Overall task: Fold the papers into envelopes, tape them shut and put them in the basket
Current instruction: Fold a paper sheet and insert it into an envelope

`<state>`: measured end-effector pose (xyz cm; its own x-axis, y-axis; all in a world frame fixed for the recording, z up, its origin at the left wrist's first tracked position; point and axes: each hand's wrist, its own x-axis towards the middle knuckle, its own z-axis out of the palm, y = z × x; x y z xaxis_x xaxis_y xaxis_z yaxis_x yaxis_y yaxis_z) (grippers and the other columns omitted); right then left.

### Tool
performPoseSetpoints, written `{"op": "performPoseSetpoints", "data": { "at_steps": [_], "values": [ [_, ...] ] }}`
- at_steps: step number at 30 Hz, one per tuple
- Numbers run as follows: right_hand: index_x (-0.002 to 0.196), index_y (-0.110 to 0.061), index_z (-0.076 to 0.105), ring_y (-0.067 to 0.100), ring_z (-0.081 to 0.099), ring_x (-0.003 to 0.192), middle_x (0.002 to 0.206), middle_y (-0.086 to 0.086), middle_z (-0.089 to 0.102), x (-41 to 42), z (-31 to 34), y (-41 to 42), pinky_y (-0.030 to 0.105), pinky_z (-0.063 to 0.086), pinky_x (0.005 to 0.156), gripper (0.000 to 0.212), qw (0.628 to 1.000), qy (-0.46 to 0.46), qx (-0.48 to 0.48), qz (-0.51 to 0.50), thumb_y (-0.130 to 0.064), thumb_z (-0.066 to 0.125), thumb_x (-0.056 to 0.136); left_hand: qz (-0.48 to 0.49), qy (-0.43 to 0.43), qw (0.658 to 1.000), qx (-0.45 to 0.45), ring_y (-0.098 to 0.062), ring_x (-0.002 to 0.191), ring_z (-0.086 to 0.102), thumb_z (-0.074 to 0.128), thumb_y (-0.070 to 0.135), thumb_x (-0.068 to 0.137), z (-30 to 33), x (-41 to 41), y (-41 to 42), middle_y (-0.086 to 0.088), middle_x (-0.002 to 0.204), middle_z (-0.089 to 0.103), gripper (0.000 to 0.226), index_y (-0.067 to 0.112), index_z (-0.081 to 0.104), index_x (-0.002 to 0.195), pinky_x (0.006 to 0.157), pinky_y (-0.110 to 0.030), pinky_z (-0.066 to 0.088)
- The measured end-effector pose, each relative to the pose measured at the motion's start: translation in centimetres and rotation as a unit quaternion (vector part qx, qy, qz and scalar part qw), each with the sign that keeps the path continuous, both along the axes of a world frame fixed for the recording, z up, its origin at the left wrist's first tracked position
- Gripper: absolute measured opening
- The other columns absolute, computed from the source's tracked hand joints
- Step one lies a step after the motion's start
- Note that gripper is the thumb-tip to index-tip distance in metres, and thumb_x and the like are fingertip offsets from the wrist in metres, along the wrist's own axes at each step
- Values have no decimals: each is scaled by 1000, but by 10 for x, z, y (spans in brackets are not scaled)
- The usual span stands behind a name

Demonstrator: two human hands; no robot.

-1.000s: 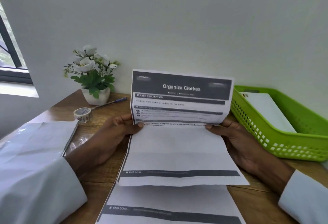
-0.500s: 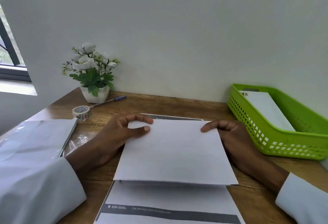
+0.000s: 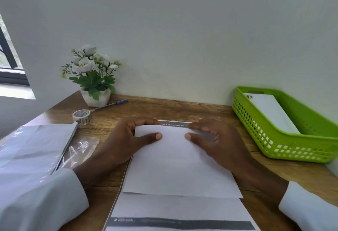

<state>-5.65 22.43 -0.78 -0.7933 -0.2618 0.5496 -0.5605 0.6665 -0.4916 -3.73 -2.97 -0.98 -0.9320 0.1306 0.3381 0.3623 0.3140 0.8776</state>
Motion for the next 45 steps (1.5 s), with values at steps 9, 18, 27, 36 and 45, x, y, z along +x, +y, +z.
{"op": "performPoseSetpoints", "data": {
  "at_steps": [9,18,27,36,45],
  "values": [
    [85,-33,76,1,66,80,84,-19,74,4,5,-7,34,55,73,10,997,-43,-8,62,-42,74,82,10,-2,998,57,-7,78,73,82,38,67,-3,-1,8,10,87,78,16,29,81,80,58,-13,52],
    [69,-26,75,1,56,57,63,-12,69,-13,12,14,21,45,57,13,979,-172,-94,48,-21,81,78,29,-64,990,120,-19,74,74,83,34,67,-4,-5,1,-3,86,78,22,20,81,83,60,-24,56],
    [83,1,75,10,71,62,74,10,77,-14,24,28,18,53,53,10,934,-198,-296,21,-4,80,75,49,-107,977,177,-22,74,75,78,35,70,1,-5,-1,-7,88,78,25,17,78,87,58,-25,58],
    [107,-5,74,28,74,95,109,16,75,-8,3,26,34,61,74,35,834,-384,-376,123,-12,80,73,30,-105,946,304,-25,89,73,76,28,70,5,-9,-8,-6,100,76,31,21,73,100,75,-43,62],
    [119,-2,68,30,70,105,116,16,72,-11,0,26,35,61,79,38,785,-407,-450,124,-4,68,82,-59,-205,934,287,-29,96,73,71,7,80,1,-6,-2,-14,115,73,40,9,67,120,67,-31,60]
  ]
}}
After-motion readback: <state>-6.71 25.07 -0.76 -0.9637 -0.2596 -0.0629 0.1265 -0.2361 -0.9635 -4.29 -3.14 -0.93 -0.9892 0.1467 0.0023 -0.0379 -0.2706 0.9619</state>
